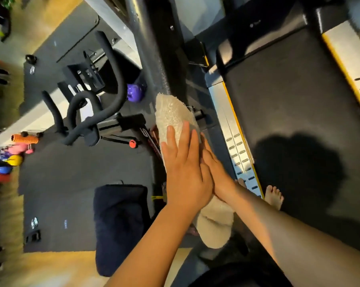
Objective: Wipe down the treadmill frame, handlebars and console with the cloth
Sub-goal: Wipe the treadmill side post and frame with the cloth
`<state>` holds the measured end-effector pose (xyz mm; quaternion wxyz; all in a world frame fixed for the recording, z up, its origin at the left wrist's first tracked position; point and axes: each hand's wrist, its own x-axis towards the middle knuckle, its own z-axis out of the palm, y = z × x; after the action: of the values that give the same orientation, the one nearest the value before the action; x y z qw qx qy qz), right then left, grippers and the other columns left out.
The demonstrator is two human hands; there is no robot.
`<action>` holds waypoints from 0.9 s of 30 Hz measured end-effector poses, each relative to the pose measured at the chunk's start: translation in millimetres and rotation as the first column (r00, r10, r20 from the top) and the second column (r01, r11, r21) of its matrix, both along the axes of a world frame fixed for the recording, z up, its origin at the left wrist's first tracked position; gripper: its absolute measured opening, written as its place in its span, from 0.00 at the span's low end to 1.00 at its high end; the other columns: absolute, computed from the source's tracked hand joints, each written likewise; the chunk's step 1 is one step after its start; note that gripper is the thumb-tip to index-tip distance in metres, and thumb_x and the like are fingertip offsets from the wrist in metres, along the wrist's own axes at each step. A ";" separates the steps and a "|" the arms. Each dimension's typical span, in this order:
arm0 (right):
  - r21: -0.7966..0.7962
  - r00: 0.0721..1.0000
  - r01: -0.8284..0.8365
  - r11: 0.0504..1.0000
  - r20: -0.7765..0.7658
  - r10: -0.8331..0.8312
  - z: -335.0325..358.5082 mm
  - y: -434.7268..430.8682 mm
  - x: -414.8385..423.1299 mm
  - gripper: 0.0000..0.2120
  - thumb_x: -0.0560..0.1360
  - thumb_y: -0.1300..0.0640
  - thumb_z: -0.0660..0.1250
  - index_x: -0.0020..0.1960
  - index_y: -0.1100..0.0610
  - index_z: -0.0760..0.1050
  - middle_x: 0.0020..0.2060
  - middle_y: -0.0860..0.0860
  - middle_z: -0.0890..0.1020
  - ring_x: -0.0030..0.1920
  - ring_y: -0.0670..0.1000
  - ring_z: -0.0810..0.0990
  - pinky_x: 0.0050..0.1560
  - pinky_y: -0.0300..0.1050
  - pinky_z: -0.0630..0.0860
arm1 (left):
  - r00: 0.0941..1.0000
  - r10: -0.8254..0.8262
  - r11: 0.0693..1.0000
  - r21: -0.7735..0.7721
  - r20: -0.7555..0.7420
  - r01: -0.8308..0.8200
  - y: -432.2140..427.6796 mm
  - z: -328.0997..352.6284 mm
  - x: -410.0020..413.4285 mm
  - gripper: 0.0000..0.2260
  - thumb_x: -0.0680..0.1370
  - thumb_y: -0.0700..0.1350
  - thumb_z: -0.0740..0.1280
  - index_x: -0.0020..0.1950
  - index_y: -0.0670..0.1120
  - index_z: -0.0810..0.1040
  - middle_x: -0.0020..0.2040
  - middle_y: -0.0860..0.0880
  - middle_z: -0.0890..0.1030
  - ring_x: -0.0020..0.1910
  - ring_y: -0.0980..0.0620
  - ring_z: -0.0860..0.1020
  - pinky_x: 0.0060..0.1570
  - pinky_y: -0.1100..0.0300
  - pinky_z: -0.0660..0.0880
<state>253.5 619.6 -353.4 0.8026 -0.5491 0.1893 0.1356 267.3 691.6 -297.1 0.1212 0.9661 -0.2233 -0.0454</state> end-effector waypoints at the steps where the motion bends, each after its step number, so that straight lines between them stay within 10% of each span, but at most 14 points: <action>1: -0.027 0.998 0.050 0.998 0.035 -0.049 1.0 -2.7 5.8 0.22 0.83 0.65 0.50 0.77 0.62 0.53 0.75 0.54 0.60 0.75 0.47 0.56 0.73 0.30 0.50 | 1.000 0.017 0.999 -0.031 -0.006 -0.017 0.2 0.8 7.2 0.27 0.80 0.43 0.53 0.79 0.41 0.58 0.81 0.47 0.50 0.80 0.47 0.39 0.77 0.43 0.40; 4: 0.049 0.999 0.041 0.998 0.020 -0.042 15.5 -6.8 21.0 0.18 0.83 0.47 0.50 0.71 0.48 0.66 0.63 0.44 0.75 0.63 0.43 0.72 0.66 0.38 0.67 | 0.999 0.028 0.993 -0.113 -0.022 -0.031 5.3 0.9 8.9 0.28 0.80 0.45 0.51 0.80 0.41 0.53 0.81 0.47 0.45 0.80 0.47 0.39 0.77 0.45 0.40; 7: 0.041 0.993 -0.006 0.999 -0.118 0.011 25.8 5.9 7.9 0.23 0.80 0.38 0.47 0.74 0.39 0.58 0.65 0.36 0.70 0.63 0.37 0.71 0.62 0.38 0.66 | 0.993 0.062 0.952 -0.293 -0.097 -0.088 19.0 -6.1 -17.0 0.28 0.81 0.46 0.51 0.80 0.39 0.48 0.81 0.42 0.44 0.80 0.44 0.42 0.78 0.46 0.42; 9: -0.038 0.995 0.012 0.999 -0.094 -0.016 31.9 8.5 -1.4 0.19 0.81 0.39 0.44 0.71 0.35 0.55 0.61 0.29 0.68 0.57 0.25 0.69 0.58 0.31 0.65 | 0.989 0.098 0.916 -0.379 -0.107 -0.132 25.1 -8.5 -23.6 0.27 0.83 0.44 0.52 0.80 0.37 0.49 0.81 0.40 0.48 0.80 0.44 0.45 0.78 0.49 0.44; 14: -0.161 0.996 0.048 0.986 -0.061 -0.058 41.0 -1.1 41.4 0.21 0.84 0.46 0.45 0.76 0.46 0.58 0.65 0.38 0.68 0.64 0.36 0.65 0.60 0.25 0.61 | 0.981 0.143 0.920 -0.348 -0.131 -0.180 18.2 -7.0 13.8 0.27 0.83 0.47 0.49 0.80 0.38 0.49 0.81 0.42 0.46 0.80 0.48 0.43 0.78 0.52 0.43; 22: -0.345 0.988 0.154 0.926 0.032 -0.152 39.5 4.3 -11.1 0.20 0.78 0.46 0.59 0.69 0.43 0.71 0.67 0.42 0.75 0.67 0.43 0.72 0.69 0.53 0.69 | 0.888 0.232 0.730 -0.533 -0.396 -0.428 33.3 -17.0 -4.1 0.28 0.82 0.55 0.48 0.81 0.51 0.46 0.82 0.52 0.49 0.78 0.64 0.48 0.70 0.75 0.45; 27: -0.391 0.996 0.089 0.916 0.027 -0.085 44.6 -0.7 12.2 0.20 0.81 0.50 0.57 0.72 0.45 0.68 0.67 0.43 0.75 0.68 0.46 0.72 0.70 0.56 0.68 | 0.832 0.193 0.630 -0.584 -0.520 -0.511 35.9 -19.6 14.1 0.27 0.82 0.54 0.50 0.81 0.55 0.48 0.81 0.56 0.52 0.78 0.62 0.53 0.76 0.59 0.53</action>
<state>265.7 618.9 -308.8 0.6828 -0.6901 0.2331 0.0565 281.4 727.6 -316.7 0.5297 0.8377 0.0057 -0.1329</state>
